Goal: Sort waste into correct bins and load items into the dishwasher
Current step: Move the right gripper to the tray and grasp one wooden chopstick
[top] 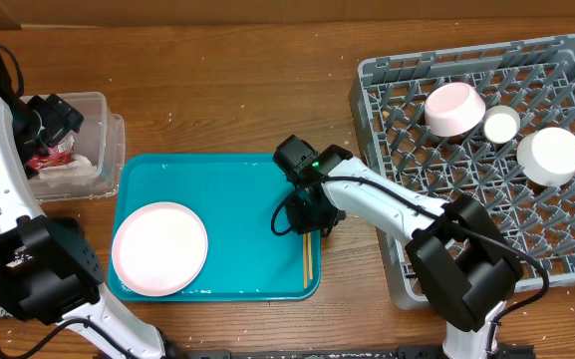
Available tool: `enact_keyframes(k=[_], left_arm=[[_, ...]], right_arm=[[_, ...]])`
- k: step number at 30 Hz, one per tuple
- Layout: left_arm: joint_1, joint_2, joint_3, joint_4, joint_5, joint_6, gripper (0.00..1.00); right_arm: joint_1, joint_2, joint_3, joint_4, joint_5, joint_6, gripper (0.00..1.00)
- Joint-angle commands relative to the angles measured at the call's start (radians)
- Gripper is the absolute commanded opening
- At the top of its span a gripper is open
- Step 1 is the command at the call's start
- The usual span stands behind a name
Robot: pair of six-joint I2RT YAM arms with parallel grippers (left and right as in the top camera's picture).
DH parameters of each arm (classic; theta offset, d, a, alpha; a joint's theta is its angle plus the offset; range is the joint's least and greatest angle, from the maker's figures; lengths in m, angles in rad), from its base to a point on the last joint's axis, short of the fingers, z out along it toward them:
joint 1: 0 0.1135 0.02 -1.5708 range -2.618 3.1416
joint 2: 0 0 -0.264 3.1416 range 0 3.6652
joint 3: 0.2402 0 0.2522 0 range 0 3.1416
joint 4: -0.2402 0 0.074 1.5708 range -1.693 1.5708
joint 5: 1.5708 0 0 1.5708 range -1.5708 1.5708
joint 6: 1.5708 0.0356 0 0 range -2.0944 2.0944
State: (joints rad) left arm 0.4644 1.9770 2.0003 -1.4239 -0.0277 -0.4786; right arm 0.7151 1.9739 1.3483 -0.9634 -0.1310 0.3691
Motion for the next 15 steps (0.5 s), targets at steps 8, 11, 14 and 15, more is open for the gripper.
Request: enact_keyframes(k=[8,11,14,15], left_arm=[[-0.007,-0.002,-0.002,0.000,-0.006,0.000,1.00],[-0.007,-0.002,-0.002,0.000,-0.006,0.000,1.00],[-0.007,-0.002,-0.002,0.000,-0.006,0.000,1.00],[-0.007,-0.002,-0.002,0.000,-0.006,0.000,1.00]], right_arm=[[0.006,0.066,-0.007,0.013,-0.002,-0.005,0.17],[0.006,0.066,-0.006,0.011,-0.002,-0.002,0.14],[0.006,0.066,-0.006,0.004,-0.006,-0.003,0.11],[0.006,0.066,-0.006,-0.001,-0.010,-0.003,0.09]])
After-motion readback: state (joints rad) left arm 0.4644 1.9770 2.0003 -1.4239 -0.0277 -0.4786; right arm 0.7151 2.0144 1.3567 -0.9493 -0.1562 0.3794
